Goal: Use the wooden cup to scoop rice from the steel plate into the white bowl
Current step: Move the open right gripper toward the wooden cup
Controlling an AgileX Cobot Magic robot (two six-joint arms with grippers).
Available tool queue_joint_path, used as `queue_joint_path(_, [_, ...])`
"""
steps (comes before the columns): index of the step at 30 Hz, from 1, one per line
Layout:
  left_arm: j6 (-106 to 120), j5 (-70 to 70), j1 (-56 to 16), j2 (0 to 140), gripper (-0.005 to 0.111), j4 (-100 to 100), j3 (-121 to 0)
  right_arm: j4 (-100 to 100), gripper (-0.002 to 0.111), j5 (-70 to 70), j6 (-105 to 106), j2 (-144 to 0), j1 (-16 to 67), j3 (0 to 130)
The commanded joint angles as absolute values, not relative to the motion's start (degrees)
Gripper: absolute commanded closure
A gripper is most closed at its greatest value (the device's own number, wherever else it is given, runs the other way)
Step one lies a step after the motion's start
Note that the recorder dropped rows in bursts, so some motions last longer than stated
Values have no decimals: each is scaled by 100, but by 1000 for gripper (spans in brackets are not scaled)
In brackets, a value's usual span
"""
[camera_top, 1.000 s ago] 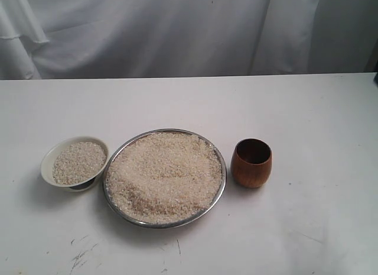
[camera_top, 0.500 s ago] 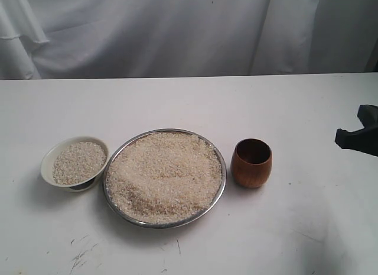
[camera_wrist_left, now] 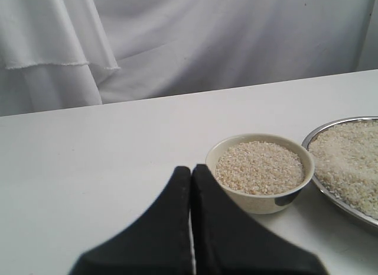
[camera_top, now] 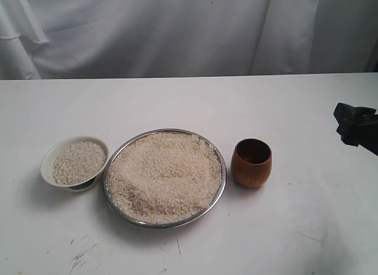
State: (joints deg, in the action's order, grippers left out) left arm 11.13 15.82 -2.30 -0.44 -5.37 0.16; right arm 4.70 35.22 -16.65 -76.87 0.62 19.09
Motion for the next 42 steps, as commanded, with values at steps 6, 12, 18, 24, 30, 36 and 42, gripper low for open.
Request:
queue_joint_path(6, [1103, 1524, -268, 0, 107, -543, 0, 346, 25, 3624, -1753, -7701, 105, 1904])
queue_joint_path(12, [1086, 1524, -268, 0, 107, -543, 0, 374, 25, 3831, -2488, -7701, 105, 1904])
queue_joint_path(18, [1086, 1524, -268, 0, 107, -543, 0, 471, 25, 3794, -1336, -7701, 105, 1904])
queue_joint_path(24, [1108, 1524, -268, 0, 107, -543, 0, 1964, 25, 4186, -877, -8511, 105, 1904])
queue_joint_path(30, [1089, 1524, -268, 0, 107, -543, 0, 3991, 25, 4500, -651, -9709, 105, 1927])
queue_joint_path(36, [1089, 1524, -268, 0, 107, -543, 0, 3968, 25, 4566, -1242, -9948, 105, 1927])
queue_joint_path(42, [1104, 1524, -268, 0, 107, -543, 0, 3906, 25, 4669, -1325, -9948, 105, 1927])
